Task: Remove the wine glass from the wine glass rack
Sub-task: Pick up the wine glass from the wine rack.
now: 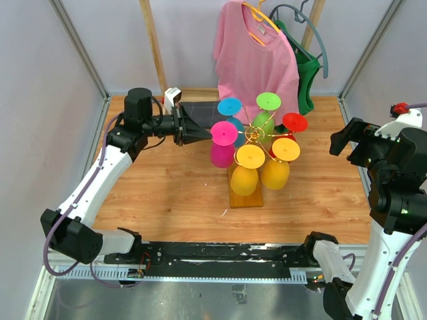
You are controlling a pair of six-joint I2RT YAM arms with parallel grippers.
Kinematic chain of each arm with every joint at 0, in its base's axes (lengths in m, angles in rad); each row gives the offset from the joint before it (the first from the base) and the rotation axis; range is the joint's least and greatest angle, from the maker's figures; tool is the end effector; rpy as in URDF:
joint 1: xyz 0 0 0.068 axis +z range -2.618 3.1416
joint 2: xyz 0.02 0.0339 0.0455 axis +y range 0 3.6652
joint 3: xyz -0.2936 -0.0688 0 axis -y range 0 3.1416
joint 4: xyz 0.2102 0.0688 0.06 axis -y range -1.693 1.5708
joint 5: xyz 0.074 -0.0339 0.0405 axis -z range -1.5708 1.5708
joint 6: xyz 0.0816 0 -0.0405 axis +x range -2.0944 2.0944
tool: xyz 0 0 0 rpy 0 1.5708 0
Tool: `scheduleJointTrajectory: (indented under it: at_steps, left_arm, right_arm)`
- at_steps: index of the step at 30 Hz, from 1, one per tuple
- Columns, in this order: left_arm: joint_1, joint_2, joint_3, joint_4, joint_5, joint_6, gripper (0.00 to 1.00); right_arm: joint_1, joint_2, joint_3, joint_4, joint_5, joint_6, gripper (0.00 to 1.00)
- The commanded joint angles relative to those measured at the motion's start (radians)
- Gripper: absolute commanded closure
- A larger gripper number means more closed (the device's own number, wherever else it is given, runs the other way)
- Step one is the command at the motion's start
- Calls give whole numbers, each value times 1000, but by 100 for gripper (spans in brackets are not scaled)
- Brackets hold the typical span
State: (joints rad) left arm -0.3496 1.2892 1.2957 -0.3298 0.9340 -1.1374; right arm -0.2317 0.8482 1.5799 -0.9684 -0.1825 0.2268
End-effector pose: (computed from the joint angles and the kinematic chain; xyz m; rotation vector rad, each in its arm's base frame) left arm 0.2259 -0.1522 0.4180 -0.1023 2.2295 -1.8006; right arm 0.0930 -0.0067 0.4826 0.2830 1.7841 0.1614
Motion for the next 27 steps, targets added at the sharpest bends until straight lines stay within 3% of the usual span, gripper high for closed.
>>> scheduleJointTrajectory:
  at_steps: [1, 27]
  left_arm:
    - [12, -10, 18, 43, 43, -26, 100]
    - [73, -15, -25, 56, 86, -58, 100]
  right_arm:
    - [-12, -3, 7, -8, 6, -14, 2]
    - [-13, 0, -9, 0, 11, -14, 2]
